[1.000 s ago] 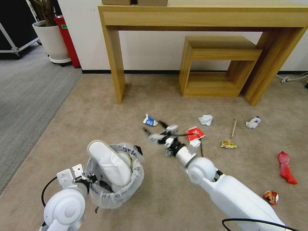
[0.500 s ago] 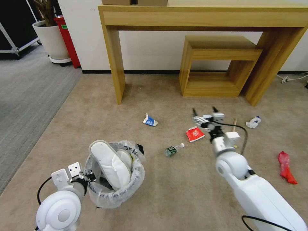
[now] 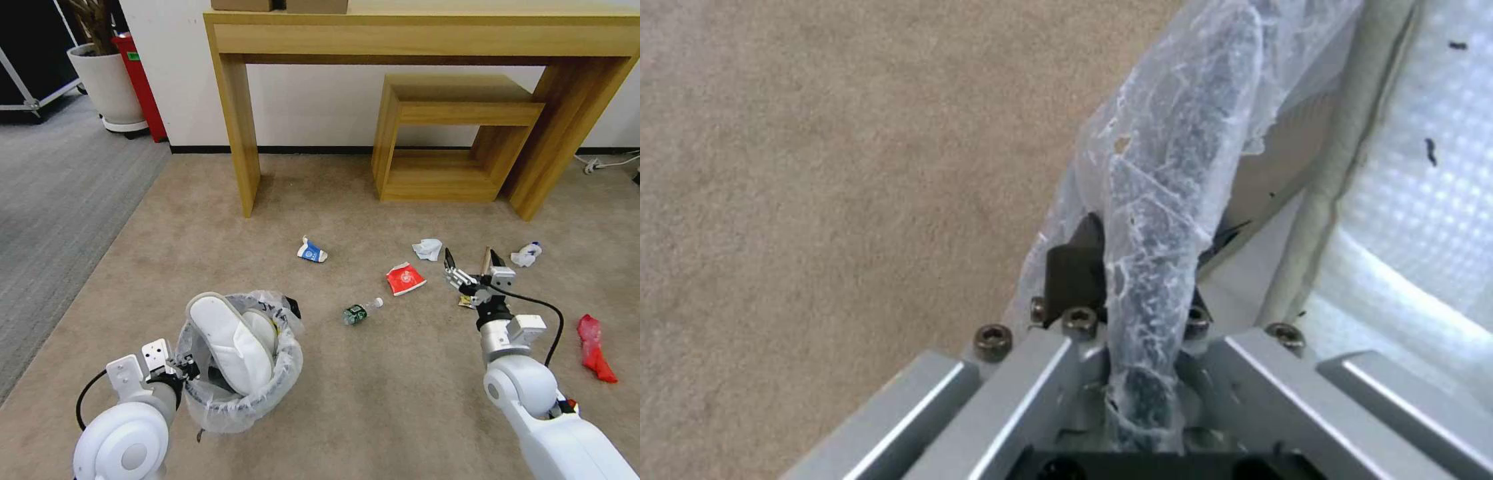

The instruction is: Pick up the trash bin and place the garbage on the floor into it.

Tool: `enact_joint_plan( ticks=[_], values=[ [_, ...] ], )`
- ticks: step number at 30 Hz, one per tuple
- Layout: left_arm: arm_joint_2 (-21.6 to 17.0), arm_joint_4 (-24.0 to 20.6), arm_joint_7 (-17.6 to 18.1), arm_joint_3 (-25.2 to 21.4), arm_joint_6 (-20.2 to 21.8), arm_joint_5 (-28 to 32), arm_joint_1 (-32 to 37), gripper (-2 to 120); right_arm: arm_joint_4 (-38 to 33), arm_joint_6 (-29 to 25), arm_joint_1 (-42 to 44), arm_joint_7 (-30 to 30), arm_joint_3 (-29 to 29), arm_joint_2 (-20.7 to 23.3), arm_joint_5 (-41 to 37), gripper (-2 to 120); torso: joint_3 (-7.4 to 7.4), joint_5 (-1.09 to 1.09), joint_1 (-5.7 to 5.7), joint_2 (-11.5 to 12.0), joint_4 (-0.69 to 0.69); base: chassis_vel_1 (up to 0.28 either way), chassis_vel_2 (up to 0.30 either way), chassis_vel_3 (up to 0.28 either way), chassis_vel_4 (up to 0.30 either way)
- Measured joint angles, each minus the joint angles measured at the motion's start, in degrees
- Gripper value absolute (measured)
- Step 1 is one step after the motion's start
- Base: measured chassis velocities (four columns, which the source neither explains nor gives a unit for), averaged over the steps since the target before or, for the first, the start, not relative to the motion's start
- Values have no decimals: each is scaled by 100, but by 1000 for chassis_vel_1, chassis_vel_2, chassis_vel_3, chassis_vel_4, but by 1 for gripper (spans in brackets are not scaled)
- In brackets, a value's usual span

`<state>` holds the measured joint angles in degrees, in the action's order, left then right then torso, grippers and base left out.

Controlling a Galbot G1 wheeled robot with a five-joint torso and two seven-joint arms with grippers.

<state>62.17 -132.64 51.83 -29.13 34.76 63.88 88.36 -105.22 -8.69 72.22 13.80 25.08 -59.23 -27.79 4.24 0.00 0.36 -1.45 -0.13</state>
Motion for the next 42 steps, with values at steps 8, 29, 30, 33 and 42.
enact_joint_plan(
  ticks=[8,29,30,33,42],
  values=[
    [10,-49,-53,-13,-13,-150,139,0,10,-17,-104,6,-215,-33,41,100,1,0,1,0,1,-107,116,105,-104],
    [64,-53,-51,-1,-43,-368,289,0,429,-290,-546,-369,-652,44,19,100,1,0,1,1,0,-75,82,74,-78],
    [62,-52,-50,1,-45,-378,295,0,483,-339,-555,-470,-658,30,18,100,1,-1,1,0,0,0,0,0,0],
    [55,-48,-50,12,-46,-397,314,0,585,-464,-587,-603,-697,-22,8,100,1,1,1,0,0,0,0,0,0],
    [57,-20,-49,64,-57,-454,318,0,642,-562,-599,-706,-757,-93,-8,100,0,0,1,0,0,0,0,0,0]
  ],
)
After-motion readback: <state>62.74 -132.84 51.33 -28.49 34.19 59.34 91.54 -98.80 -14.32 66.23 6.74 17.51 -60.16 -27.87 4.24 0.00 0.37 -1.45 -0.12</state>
